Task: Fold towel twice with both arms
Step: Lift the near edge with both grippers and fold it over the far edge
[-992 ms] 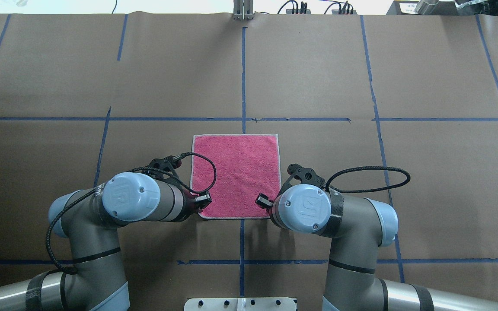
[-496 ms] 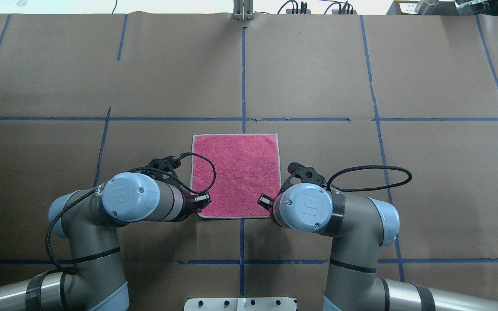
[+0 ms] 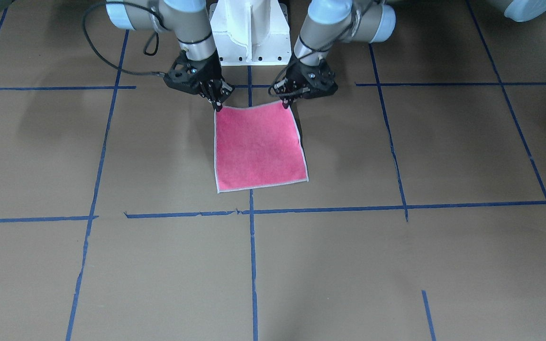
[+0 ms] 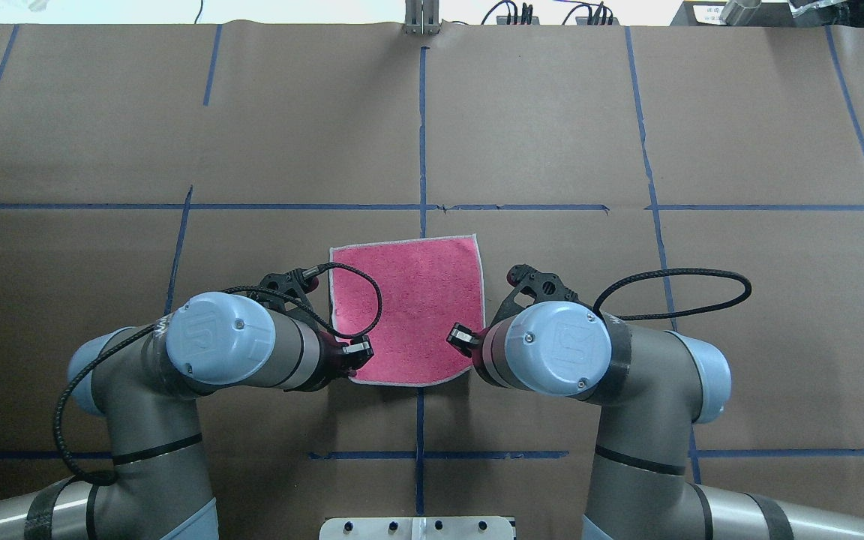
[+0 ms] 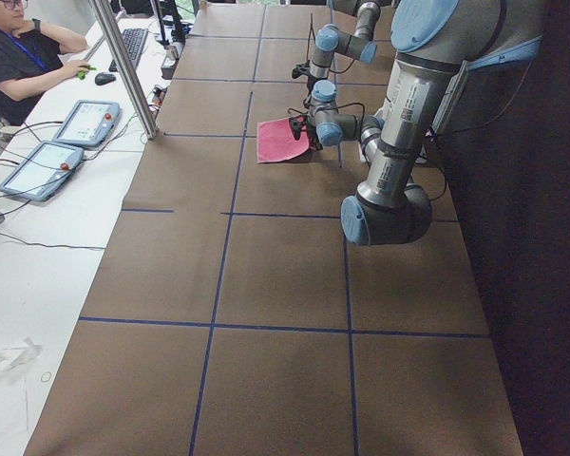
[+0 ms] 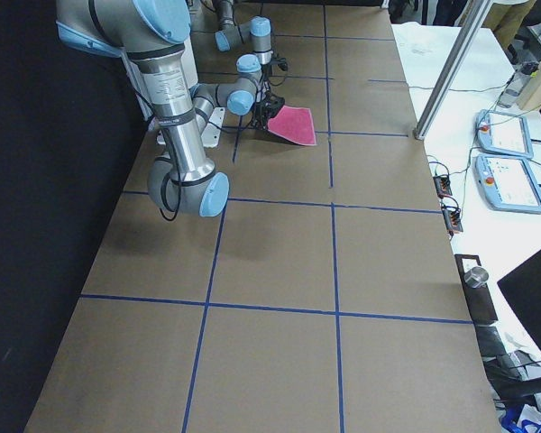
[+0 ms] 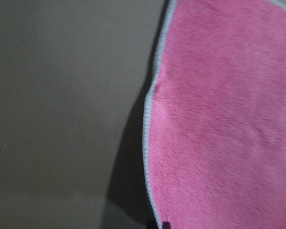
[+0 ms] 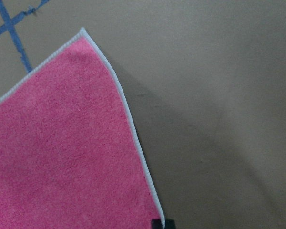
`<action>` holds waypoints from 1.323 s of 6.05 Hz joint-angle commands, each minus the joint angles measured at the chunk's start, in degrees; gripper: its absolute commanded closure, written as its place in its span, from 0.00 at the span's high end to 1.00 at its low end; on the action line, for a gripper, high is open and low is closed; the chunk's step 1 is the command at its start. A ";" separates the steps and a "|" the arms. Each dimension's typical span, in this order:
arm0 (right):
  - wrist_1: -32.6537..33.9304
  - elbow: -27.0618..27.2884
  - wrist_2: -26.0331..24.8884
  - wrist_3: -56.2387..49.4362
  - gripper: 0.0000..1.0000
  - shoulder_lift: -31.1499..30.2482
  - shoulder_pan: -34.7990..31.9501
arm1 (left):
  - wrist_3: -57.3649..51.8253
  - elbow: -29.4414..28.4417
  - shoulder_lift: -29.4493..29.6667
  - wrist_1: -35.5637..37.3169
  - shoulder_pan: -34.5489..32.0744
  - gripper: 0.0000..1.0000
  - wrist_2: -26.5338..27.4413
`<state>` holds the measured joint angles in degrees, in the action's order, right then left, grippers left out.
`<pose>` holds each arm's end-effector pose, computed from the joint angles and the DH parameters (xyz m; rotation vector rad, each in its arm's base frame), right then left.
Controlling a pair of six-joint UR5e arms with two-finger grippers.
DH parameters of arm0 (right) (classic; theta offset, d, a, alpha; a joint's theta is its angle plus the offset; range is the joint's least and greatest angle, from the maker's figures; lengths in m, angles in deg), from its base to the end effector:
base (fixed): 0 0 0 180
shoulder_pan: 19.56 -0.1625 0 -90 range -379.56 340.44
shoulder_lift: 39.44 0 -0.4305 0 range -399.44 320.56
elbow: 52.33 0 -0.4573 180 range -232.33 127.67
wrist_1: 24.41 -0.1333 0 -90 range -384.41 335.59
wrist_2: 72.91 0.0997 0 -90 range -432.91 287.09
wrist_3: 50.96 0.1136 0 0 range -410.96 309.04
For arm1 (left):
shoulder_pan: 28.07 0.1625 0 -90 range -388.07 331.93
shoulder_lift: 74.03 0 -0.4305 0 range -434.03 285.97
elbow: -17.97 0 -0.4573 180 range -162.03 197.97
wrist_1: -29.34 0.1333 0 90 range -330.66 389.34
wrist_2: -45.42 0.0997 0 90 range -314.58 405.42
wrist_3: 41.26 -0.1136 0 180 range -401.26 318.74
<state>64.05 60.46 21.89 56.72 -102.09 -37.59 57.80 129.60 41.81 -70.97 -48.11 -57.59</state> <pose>-0.5717 -0.3163 0.1858 -0.0763 -0.9138 0.5419 0.5677 -0.3217 0.1876 -0.1110 1.0244 -0.3480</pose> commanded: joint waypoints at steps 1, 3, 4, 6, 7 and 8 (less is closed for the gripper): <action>3.57 2.88 0.38 -0.01 0.02 -0.37 0.28 | -0.18 4.40 0.18 5.57 0.01 0.03 -0.53; 2.87 -1.59 -0.32 -2.10 0.02 0.76 -0.76 | -0.79 0.10 0.61 5.04 -0.87 0.04 -0.17; 2.78 -5.26 -0.32 -2.64 0.02 3.46 -2.60 | -1.93 -2.01 1.23 5.04 -1.92 0.04 -0.17; 2.86 -10.30 -0.15 -3.08 0.02 7.70 -5.16 | -3.26 -6.66 4.56 4.86 -4.29 0.04 -0.17; 2.87 -10.92 -0.15 -4.21 0.02 7.88 -5.95 | -3.61 -7.90 5.27 4.78 -5.17 0.04 -0.17; 2.87 -12.32 -0.06 -4.31 0.02 8.67 -6.48 | -4.83 -8.44 5.28 4.86 -5.70 0.05 -0.17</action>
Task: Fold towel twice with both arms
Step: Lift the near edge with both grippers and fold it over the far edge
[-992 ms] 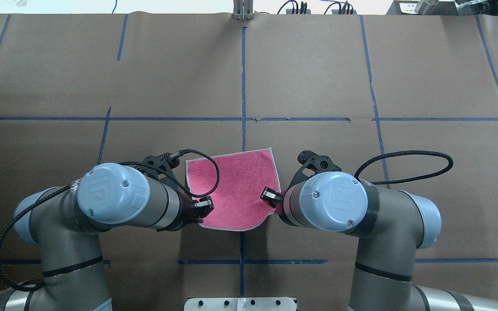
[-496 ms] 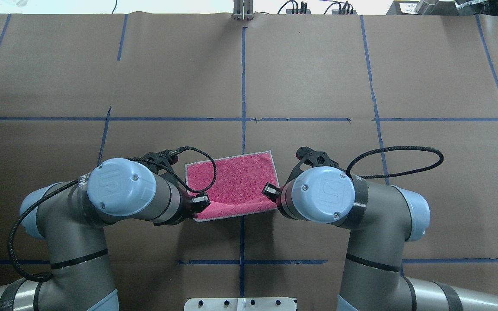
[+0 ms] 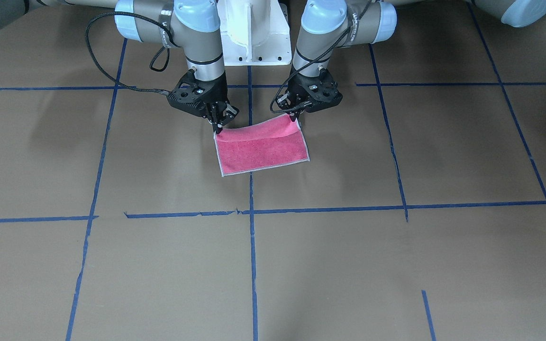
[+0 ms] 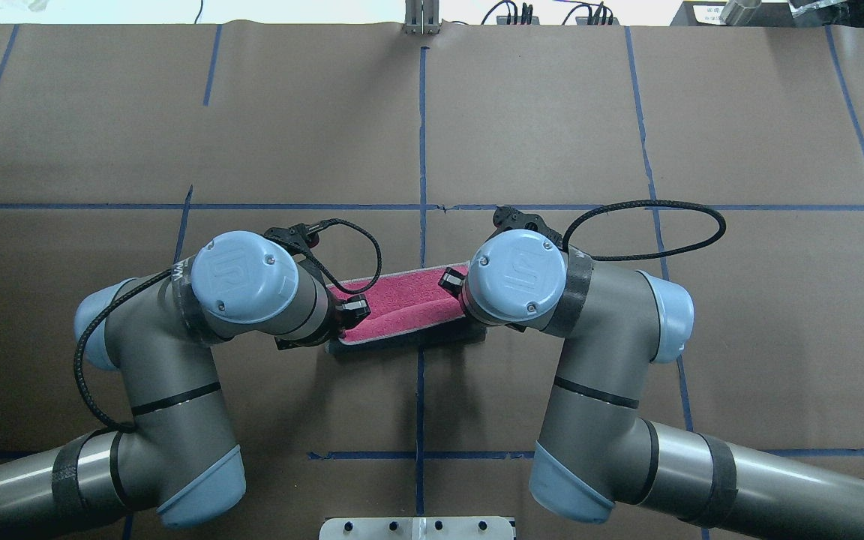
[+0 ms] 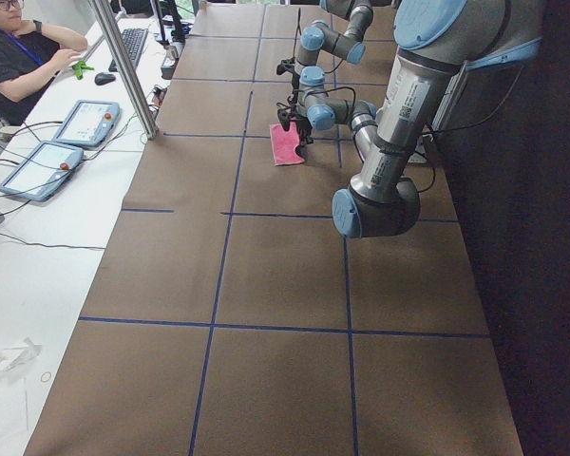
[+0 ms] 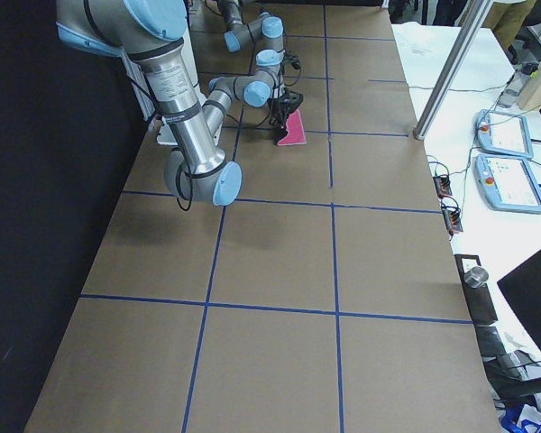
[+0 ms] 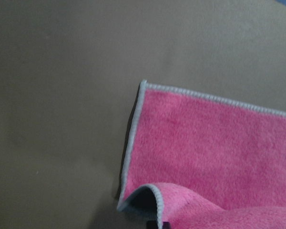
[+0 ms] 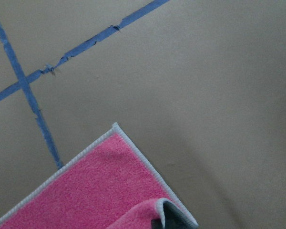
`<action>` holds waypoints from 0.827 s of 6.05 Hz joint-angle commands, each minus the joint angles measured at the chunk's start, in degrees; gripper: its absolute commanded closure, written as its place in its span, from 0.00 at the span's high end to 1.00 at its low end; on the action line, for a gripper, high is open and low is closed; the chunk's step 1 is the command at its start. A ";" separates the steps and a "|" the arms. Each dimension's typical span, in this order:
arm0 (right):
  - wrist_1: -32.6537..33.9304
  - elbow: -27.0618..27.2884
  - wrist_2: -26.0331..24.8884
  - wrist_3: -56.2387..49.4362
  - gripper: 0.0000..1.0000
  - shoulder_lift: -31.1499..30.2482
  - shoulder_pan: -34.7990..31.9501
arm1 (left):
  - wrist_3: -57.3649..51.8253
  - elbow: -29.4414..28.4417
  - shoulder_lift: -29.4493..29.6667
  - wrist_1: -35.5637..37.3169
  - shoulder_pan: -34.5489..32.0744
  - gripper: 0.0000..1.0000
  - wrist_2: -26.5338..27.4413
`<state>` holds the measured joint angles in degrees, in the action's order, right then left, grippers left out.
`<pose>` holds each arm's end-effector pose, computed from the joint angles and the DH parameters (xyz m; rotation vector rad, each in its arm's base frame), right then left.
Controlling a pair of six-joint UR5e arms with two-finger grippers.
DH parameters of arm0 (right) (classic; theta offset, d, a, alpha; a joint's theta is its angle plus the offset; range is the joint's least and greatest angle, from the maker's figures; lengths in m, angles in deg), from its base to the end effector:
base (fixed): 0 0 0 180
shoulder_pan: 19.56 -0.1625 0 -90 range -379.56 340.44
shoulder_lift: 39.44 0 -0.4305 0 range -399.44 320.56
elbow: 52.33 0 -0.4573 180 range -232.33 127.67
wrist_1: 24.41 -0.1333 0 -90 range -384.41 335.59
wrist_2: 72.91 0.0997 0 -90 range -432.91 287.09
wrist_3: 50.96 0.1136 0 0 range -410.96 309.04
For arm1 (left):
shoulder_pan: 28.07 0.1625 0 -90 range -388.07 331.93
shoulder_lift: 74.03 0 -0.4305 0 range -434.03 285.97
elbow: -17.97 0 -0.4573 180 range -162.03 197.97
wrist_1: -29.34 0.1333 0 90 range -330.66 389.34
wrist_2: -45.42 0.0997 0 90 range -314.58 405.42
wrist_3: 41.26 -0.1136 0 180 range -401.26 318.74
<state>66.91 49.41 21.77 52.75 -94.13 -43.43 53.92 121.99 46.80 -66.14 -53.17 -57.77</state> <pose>-0.6001 -0.4012 0.1867 -0.0065 -0.8138 0.5874 0.5826 -0.3915 0.2035 -0.0611 0.9043 -0.3911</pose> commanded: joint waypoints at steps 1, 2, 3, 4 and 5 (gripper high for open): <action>-0.08 -3.63 0.06 -0.53 0.11 2.37 -1.35 | -1.05 -1.53 0.38 0.03 -1.52 0.16 0.00; -2.60 -8.00 0.06 -1.22 0.70 3.87 -2.57 | -1.14 -2.93 0.99 -0.05 -3.19 0.53 0.00; -4.63 -13.44 0.85 -5.75 1.00 7.10 -5.55 | -3.23 -6.07 3.86 -0.05 -6.60 0.78 -0.17; -4.56 -15.32 8.60 -9.19 1.00 8.27 -10.53 | -6.38 -8.02 5.37 0.21 -10.46 0.79 -1.57; -4.48 -15.43 12.68 -12.62 1.00 8.28 -12.93 | -9.28 -8.12 5.30 0.30 -12.24 0.79 -6.19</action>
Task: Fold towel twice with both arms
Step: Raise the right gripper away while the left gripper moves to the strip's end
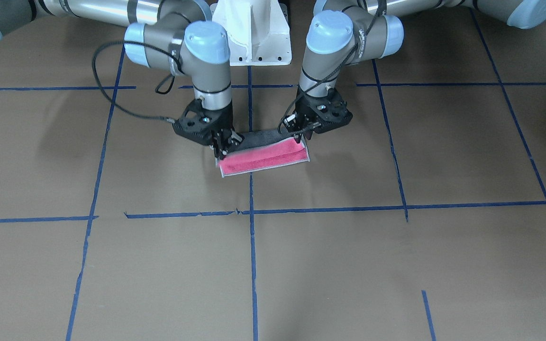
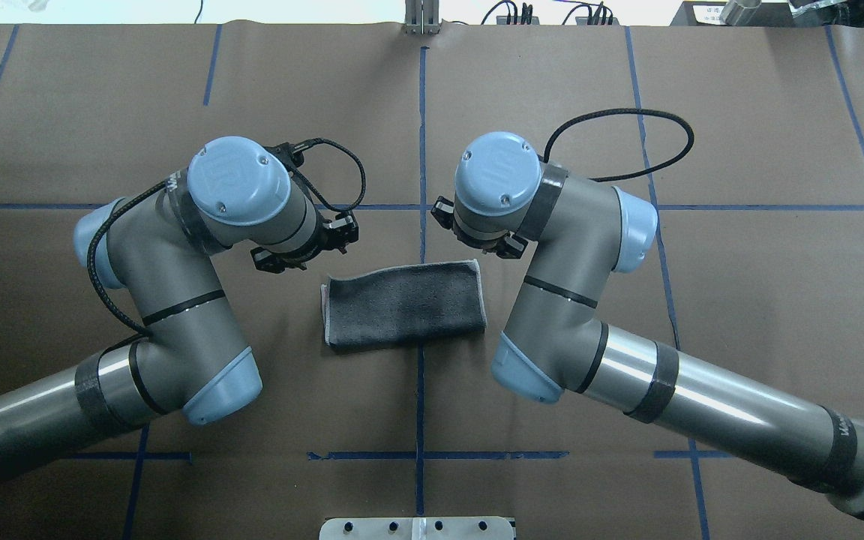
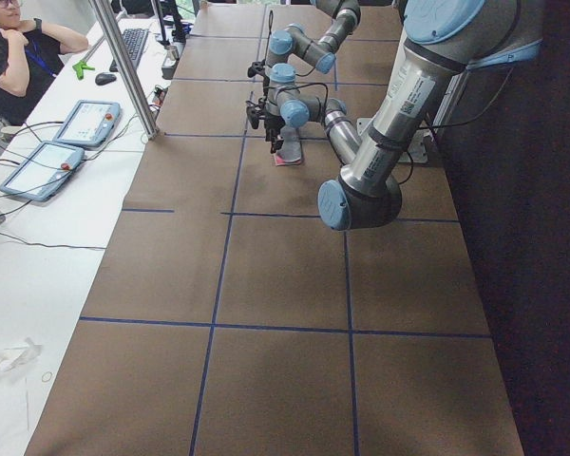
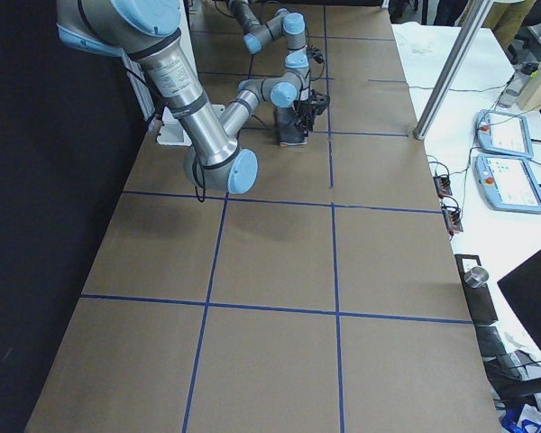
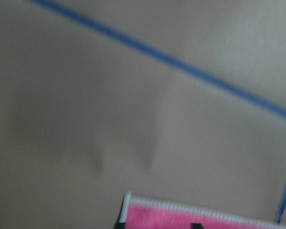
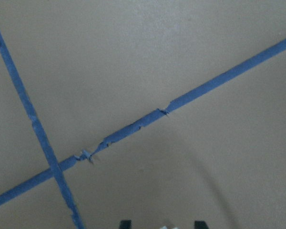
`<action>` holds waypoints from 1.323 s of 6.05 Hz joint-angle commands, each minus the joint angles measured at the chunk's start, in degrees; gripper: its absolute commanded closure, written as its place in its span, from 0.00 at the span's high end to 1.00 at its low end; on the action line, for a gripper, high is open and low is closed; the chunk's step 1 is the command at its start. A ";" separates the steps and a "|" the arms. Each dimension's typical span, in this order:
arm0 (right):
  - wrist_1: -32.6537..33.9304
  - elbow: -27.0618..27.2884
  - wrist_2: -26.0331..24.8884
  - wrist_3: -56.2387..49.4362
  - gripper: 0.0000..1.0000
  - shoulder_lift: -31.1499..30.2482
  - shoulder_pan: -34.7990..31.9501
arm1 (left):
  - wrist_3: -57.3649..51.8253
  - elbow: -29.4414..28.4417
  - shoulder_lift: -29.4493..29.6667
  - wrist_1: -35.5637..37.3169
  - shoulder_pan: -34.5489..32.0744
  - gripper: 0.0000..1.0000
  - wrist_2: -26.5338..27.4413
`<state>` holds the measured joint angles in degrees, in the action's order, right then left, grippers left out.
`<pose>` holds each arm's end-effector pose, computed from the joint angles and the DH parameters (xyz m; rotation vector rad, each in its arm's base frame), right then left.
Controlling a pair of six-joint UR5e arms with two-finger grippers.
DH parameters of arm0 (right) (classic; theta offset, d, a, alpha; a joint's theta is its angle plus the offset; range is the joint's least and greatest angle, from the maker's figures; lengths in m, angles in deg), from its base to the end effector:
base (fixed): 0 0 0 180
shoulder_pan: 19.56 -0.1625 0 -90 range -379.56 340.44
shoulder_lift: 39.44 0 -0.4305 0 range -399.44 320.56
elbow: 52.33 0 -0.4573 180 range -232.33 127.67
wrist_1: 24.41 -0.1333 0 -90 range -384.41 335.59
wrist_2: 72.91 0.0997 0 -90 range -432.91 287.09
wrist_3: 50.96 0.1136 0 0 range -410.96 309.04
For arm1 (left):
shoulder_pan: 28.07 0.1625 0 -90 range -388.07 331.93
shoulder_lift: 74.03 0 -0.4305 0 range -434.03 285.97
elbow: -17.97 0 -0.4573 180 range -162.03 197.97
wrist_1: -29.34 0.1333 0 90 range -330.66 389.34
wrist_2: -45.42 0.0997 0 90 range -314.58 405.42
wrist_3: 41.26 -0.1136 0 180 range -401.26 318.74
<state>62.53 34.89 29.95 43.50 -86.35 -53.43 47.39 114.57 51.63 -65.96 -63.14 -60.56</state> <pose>-0.5969 -0.5307 0.1931 -0.0155 -0.7936 0.5492 0.5448 -0.5071 0.2049 0.0082 0.8723 -0.4354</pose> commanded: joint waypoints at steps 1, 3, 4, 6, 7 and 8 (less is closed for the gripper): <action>0.16 -0.82 7.50 -6.19 1.00 0.41 -3.91 | -2.96 -0.45 0.38 -0.15 -2.28 0.80 -5.53; 0.43 1.01 12.95 -12.76 1.00 -1.59 -6.89 | -2.87 0.51 -0.32 -0.24 -1.14 0.88 -5.38; 1.39 4.94 16.02 -20.64 1.00 -5.79 -9.52 | -2.44 1.30 -1.98 -3.63 2.43 0.96 -3.72; 16.35 15.47 20.08 -41.79 1.00 -10.29 -16.98 | 0.53 1.66 -5.06 -8.58 5.54 1.00 0.33; 19.38 19.53 20.79 -50.16 1.00 -14.05 -19.80 | 3.69 1.75 -5.85 -11.02 7.11 0.97 1.82; 19.41 20.44 21.50 -51.99 1.00 -15.74 -20.78 | 4.77 1.66 -6.47 -11.31 9.39 0.91 4.27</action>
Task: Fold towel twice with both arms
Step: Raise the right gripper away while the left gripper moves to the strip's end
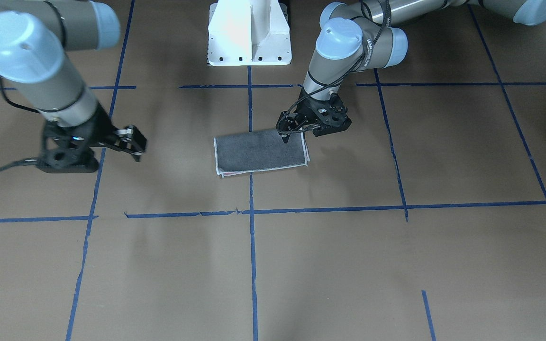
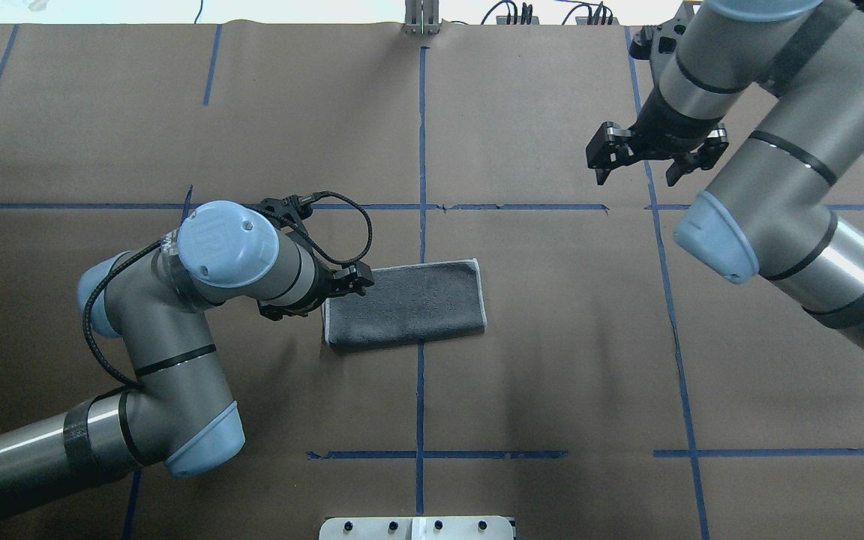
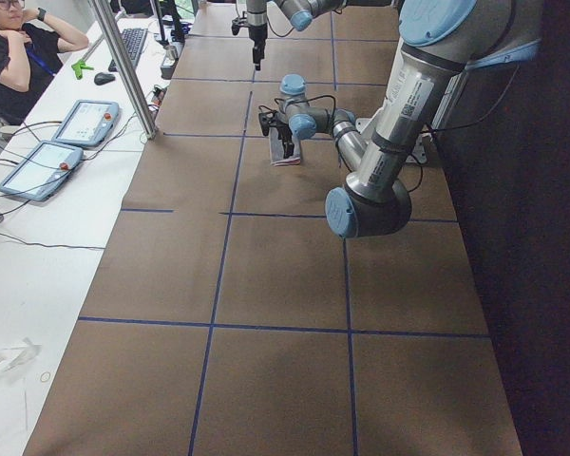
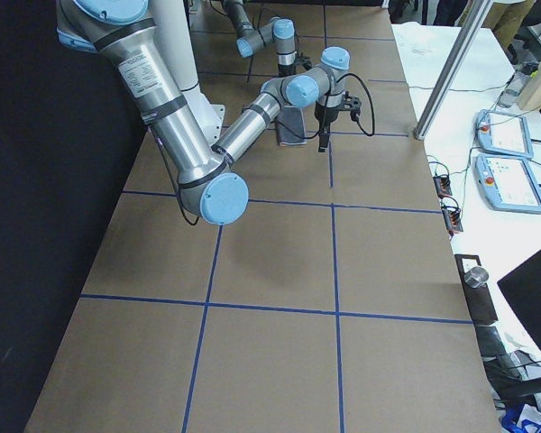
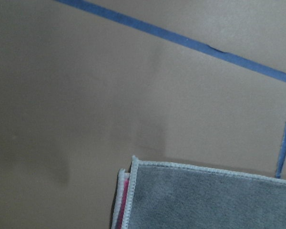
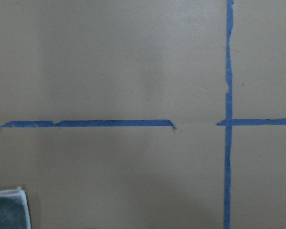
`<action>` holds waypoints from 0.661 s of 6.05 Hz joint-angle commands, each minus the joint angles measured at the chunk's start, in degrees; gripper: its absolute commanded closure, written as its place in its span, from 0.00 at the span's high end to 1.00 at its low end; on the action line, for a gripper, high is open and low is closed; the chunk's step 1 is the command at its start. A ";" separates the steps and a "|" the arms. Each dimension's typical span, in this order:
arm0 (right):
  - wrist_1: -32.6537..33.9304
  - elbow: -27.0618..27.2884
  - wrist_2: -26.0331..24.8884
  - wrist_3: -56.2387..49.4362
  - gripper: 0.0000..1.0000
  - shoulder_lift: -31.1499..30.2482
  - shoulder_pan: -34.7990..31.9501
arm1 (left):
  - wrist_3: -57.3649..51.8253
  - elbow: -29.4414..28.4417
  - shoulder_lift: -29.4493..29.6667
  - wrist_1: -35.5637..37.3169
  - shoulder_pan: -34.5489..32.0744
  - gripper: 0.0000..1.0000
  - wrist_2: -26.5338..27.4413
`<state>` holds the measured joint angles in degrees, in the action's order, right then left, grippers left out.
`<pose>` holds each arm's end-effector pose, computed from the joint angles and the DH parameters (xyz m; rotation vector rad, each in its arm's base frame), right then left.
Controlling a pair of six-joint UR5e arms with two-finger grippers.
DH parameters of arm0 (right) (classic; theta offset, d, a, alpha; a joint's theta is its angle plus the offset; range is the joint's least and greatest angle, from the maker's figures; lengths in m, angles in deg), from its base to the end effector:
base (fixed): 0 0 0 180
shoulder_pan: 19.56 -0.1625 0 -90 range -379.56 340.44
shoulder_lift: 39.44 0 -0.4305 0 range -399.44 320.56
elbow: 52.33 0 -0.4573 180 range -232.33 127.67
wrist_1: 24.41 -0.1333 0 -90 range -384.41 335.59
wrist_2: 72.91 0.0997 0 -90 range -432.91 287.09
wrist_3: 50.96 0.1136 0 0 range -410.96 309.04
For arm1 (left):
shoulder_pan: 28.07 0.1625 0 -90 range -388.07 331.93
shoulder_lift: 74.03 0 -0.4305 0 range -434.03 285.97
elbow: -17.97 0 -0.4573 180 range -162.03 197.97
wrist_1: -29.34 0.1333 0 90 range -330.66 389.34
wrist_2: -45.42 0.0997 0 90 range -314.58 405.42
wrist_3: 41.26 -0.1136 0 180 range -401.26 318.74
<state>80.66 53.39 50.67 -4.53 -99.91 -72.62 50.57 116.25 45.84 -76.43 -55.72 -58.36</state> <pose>-0.3451 -0.5762 0.2440 0.0013 -0.7667 0.0031 0.5902 -0.4291 0.2377 -0.0077 0.9676 -0.3609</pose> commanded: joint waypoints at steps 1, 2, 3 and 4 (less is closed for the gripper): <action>1.37 1.95 0.78 -3.98 1.00 -2.37 -1.61 | 2.72 -0.01 -0.86 -0.84 2.95 0.87 2.18; 1.29 2.04 0.78 -3.98 1.00 -2.55 -1.52 | 2.82 -0.10 -0.95 -0.84 3.66 0.87 2.18; 1.29 2.04 0.69 -3.98 1.00 -2.55 -1.52 | 3.00 -0.19 -0.95 -0.75 4.27 0.82 2.18; 1.28 2.04 0.69 -3.98 1.00 -2.55 -1.52 | 3.61 -0.36 -1.04 -0.75 4.63 0.67 2.27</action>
<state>81.94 55.40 51.38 -8.48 -102.43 -74.14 53.69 116.03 44.87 -77.20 -51.55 -56.17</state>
